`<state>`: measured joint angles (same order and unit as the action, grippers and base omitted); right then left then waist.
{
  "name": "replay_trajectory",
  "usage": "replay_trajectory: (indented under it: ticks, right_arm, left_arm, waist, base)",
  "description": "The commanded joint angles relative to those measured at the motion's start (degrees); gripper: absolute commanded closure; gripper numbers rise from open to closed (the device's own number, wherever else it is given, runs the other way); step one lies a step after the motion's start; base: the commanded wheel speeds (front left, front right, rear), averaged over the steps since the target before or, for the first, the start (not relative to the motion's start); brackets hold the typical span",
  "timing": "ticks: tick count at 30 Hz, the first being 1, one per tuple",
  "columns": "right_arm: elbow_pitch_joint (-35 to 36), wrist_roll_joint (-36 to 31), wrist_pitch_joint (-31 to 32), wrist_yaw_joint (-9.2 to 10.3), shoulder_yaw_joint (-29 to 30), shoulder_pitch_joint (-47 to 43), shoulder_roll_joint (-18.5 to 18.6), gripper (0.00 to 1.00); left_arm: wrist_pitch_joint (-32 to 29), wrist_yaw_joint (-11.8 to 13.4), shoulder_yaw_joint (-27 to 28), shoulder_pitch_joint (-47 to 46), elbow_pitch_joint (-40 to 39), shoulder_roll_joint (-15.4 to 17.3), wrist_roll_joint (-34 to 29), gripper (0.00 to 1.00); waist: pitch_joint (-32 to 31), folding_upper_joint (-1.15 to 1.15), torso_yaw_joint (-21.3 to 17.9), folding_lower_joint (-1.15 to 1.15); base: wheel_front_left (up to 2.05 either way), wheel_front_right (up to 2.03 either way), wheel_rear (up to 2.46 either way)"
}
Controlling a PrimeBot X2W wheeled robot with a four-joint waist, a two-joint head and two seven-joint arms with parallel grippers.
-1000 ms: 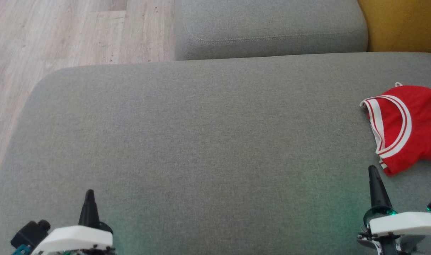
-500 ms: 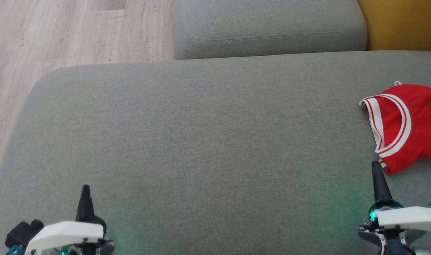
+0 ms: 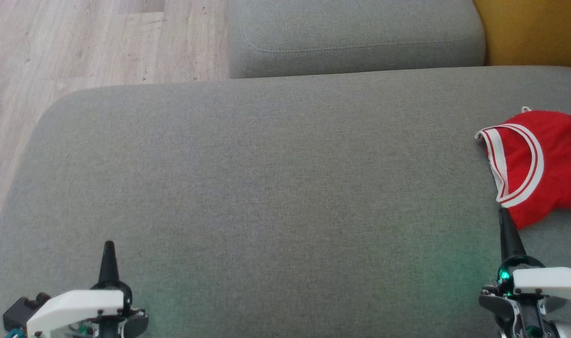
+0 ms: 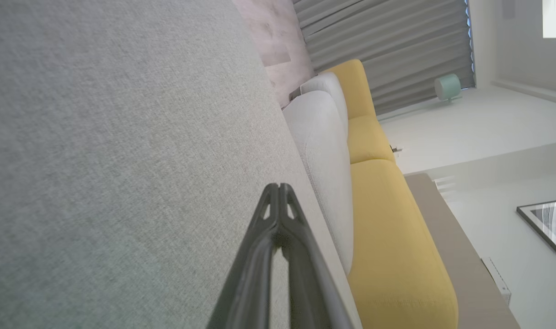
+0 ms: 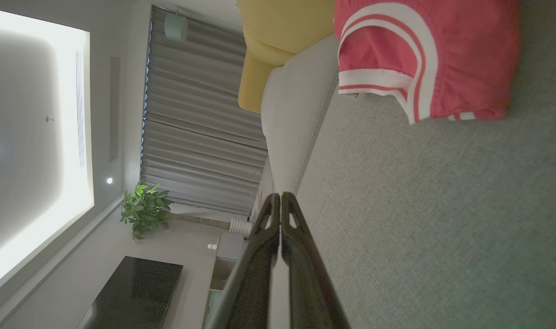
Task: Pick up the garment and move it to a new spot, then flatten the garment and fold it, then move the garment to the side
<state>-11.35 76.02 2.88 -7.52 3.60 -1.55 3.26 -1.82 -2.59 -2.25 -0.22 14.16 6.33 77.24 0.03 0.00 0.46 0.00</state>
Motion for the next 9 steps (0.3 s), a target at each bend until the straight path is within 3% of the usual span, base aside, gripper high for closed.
replay_trajectory:
  ticks: [1,9]
  right_arm:
    - [1.5,1.7,0.3,0.03,-0.7,3.4,1.2,1.0]
    - [0.2,6.8,0.8,0.03,-0.3,4.7,1.2,1.0]
  left_arm:
    - [-0.3,-0.7,2.3,-3.3,-1.5,0.1,1.4,1.0]
    - [-1.4,-2.0,4.0,-4.1,-1.1,-0.8,5.8,1.0]
  waist:
    - [0.0,0.0,0.0,0.0]
    - [0.1,0.0,-0.2,0.0]
  base:
    - [0.0,0.0,0.0]
    - [0.0,0.0,0.0]
